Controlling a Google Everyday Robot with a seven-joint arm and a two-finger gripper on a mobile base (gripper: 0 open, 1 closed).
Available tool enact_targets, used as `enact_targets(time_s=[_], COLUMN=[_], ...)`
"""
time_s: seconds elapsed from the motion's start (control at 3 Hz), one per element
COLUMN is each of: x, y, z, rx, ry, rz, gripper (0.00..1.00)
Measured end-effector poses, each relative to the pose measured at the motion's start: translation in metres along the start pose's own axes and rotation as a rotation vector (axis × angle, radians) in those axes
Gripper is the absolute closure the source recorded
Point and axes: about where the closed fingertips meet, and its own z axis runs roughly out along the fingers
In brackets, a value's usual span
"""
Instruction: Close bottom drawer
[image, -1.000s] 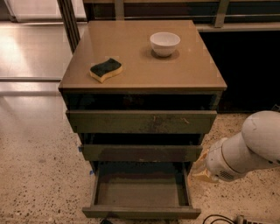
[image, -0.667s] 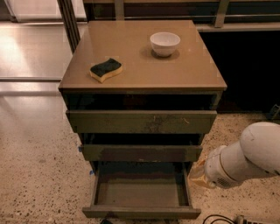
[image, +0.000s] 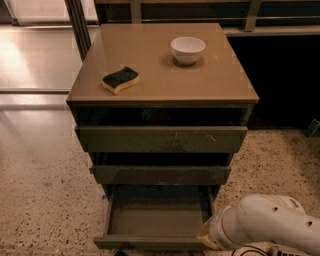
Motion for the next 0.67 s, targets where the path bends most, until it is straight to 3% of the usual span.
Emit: enact_targets(time_s=[0.33,0.67], x=[-0.0059,-0.0059], y=[-0.0074,-0.0074], z=[0.0079,0.0080], rx=[0.048,0.047], ry=[-0.040,-0.040], rz=[0.068,0.068], gripper=[1.00,1.00])
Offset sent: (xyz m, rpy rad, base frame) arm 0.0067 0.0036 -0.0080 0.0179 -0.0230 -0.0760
